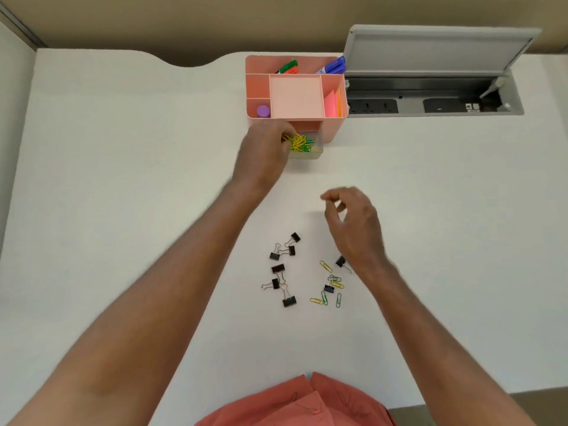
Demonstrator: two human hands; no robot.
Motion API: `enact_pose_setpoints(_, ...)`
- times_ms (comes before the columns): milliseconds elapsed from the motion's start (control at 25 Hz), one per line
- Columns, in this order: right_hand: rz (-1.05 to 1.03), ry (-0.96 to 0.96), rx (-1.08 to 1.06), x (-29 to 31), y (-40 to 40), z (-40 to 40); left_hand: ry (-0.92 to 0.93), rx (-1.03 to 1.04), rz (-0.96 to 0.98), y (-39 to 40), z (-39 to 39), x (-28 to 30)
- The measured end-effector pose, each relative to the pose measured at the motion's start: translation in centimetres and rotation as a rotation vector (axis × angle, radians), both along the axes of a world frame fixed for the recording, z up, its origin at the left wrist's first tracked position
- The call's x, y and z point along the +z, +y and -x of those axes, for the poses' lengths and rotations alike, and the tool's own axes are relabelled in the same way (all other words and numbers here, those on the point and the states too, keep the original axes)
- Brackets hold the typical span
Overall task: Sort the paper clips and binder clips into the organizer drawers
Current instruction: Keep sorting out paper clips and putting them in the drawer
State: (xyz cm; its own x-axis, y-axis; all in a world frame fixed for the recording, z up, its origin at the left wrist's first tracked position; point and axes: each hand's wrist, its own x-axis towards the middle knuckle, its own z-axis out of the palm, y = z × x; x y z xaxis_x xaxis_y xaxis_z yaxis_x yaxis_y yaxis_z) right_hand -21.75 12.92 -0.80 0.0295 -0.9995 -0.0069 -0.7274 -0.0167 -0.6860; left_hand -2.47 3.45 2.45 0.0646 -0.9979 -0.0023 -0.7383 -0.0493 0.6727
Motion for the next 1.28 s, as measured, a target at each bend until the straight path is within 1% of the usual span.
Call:
enact_pose_setpoints(120,-0.123,-0.023,-0.073,-1.5,4.8,3.1,-0.200,-0.053,-0.071,-2.7,1.0,-0.6)
enact_pose_setpoints(200,-0.171,-0.043,-0.110,-2.2,7.3,4.7,-0.255,-0.085,-0.075,-3.0,1.2,-0.8)
enact_pose_setpoints(280,-0.198,-0.071,-0.133,-2.5,9.4,5.8,-0.281,-0.115,-0.033,-2.8,1.3,-0.9)
enact_pose_setpoints(360,-0.226,-0.080,-0.126,-2.8,11.4,6.5,-0.243,-0.112,0.056,-1.1,1.6,-0.7)
enact_pose_setpoints(440,-0.279,-0.065,-0.077,-3.1,13.1,6.7,-0.137,-0.123,0.126,2.3,2.4,-0.8)
enact_pose_setpoints(480,-0.306,-0.041,-0.038,-3.2,13.8,6.7,-0.084,-0.173,0.118,4.5,3.0,-1.2)
enact_pose_setpoints(520,-0.325,-0.004,0.004,-3.3,14.4,6.6,-0.045,-0.257,0.060,6.9,3.6,-1.8)
enact_pose_setpoints(600,-0.338,0.076,0.084,-3.3,15.1,6.5,-0.043,-0.458,-0.160,11.8,4.9,-3.4)
enact_pose_setpoints(680,-0.342,0.127,0.155,-3.2,15.2,6.5,-0.150,-0.599,-0.331,15.6,5.8,-5.2)
enact_pose_setpoints(720,-0.342,0.154,0.185,-3.1,15.2,6.6,-0.213,-0.631,-0.349,16.9,6.1,-5.9)
enact_pose_setpoints(800,-0.332,0.213,0.218,-3.1,15.2,6.6,-0.288,-0.649,-0.319,18.4,6.4,-6.6)
enact_pose_setpoints(880,-0.307,0.223,0.203,-3.3,15.4,6.6,-0.322,-0.657,-0.316,19.1,6.5,-6.9)
enact_pose_setpoints(1000,-0.295,0.179,0.141,-3.5,15.8,6.6,-0.352,-0.632,-0.330,20.1,6.5,-7.0)
enact_pose_setpoints(1160,-0.301,0.108,0.080,-3.8,15.6,6.4,-0.313,-0.524,-0.325,21.6,6.9,-7.1)
enact_pose_setpoints(1280,-0.295,0.068,0.055,-3.9,14.9,6.1,-0.320,-0.460,-0.331,22.2,7.6,-7.0)
